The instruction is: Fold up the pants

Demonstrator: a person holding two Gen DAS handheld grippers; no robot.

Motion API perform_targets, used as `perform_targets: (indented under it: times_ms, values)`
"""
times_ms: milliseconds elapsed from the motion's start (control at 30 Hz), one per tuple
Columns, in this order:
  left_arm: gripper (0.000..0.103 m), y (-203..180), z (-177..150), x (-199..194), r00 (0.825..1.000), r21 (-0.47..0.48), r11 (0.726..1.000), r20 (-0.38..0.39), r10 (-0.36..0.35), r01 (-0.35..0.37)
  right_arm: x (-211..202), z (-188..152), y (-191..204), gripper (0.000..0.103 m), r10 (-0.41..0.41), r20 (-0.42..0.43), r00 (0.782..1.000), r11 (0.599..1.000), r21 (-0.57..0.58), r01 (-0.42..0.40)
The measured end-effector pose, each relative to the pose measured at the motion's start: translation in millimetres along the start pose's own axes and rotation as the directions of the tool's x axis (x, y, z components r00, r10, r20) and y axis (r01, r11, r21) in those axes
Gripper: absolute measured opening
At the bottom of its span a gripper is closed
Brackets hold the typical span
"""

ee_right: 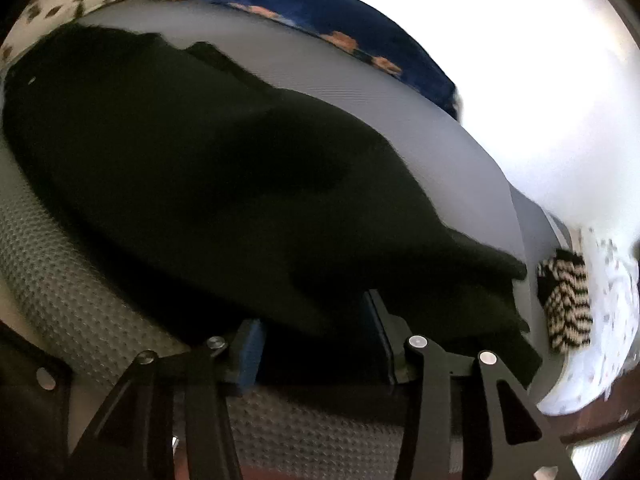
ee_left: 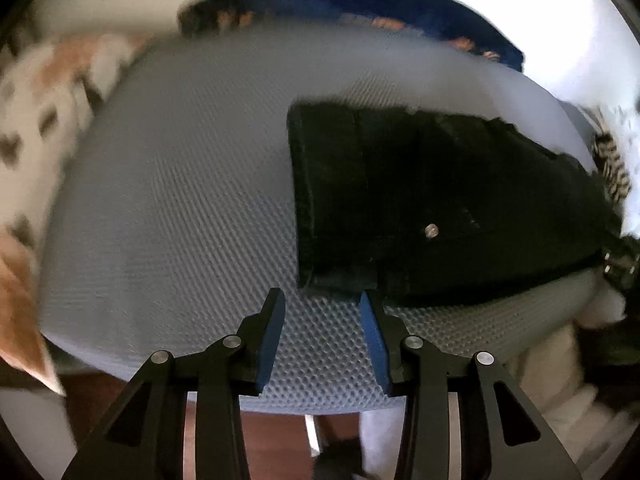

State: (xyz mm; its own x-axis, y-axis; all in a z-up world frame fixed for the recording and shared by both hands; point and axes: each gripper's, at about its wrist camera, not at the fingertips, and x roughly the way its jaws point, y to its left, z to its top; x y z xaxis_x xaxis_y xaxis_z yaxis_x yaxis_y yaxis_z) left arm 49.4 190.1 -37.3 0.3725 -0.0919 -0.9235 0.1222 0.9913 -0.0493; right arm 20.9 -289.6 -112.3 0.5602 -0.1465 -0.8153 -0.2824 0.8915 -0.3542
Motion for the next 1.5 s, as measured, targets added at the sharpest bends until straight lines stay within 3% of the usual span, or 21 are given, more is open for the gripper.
perform_targets:
  times_ms: [100,200,267,400,533,633,700,800,867,933,1067,1200,1333,1400,1500]
  values:
    - [0.041,-16,8,-13,0.996,0.064,0.998,0.085,-0.015,0.01,2,-8,-15,0.048,0.014,-0.014,1.0,0.997,0.08,-0.012]
    - [0.041,-58,15,-22,0.982,0.168,0.984,0.17,-0.081,0.052,0,-16,-30,0.049,0.036,-0.017,0.999,0.988,0.149,-0.033]
    - [0.041,-85,20,-19,0.975,0.235,0.969,0.186,-0.122,0.077,-3,-21,-41,0.049,0.074,-0.019,0.997,0.976,0.206,-0.068]
    - [0.041,-156,35,3,0.958,0.369,0.913,0.151,-0.245,0.176,-11,-36,-74,0.05,0.11,0.0,0.994,0.936,0.336,-0.104]
    - [0.041,-230,42,29,0.938,0.496,0.831,0.086,-0.336,0.252,-11,-52,-106,0.052,0.151,0.01,0.989,0.871,0.472,-0.137]
    - [0.041,-277,38,39,0.924,0.572,0.766,0.038,-0.38,0.292,-6,-63,-128,0.052,0.248,0.054,0.967,0.767,0.599,-0.231]
    - [0.041,-300,37,44,0.916,0.599,0.736,0.008,-0.401,0.317,1,-68,-144,0.052,0.333,0.112,0.936,0.652,0.691,-0.314]
    - [0.041,-329,31,48,0.903,0.622,0.7,-0.029,-0.428,0.352,12,-73,-157,0.052,0.39,0.172,0.905,0.534,0.758,-0.374]
    - [0.041,-348,28,55,0.903,0.644,0.678,-0.05,-0.426,0.355,20,-74,-164,0.052,0.411,0.191,0.891,0.479,0.787,-0.389]
    - [0.041,-360,24,61,0.904,0.655,0.664,-0.072,-0.421,0.361,27,-74,-172,0.052,0.418,0.195,0.887,0.444,0.809,-0.387]
    - [0.041,-377,21,74,0.905,0.648,0.661,-0.11,-0.412,0.379,42,-81,-189,0.053,0.435,0.225,0.872,0.351,0.849,-0.394]
    - [0.041,-388,13,87,0.918,0.659,0.661,-0.119,-0.379,0.358,57,-93,-207,0.053,0.435,0.258,0.863,0.259,0.881,-0.395]
    - [0.041,-394,11,91,0.919,0.662,0.66,-0.116,-0.377,0.354,66,-104,-220,0.053,0.424,0.281,0.861,0.208,0.895,-0.394]
    - [0.039,-395,12,91,0.919,0.663,0.658,-0.123,-0.375,0.358,72,-106,-227,0.053,0.43,0.307,0.849,0.169,0.897,-0.409]
    - [0.025,-394,15,88,0.905,0.646,0.654,-0.147,-0.4,0.394,82,-99,-234,0.053,0.438,0.316,0.842,0.154,0.896,-0.416]
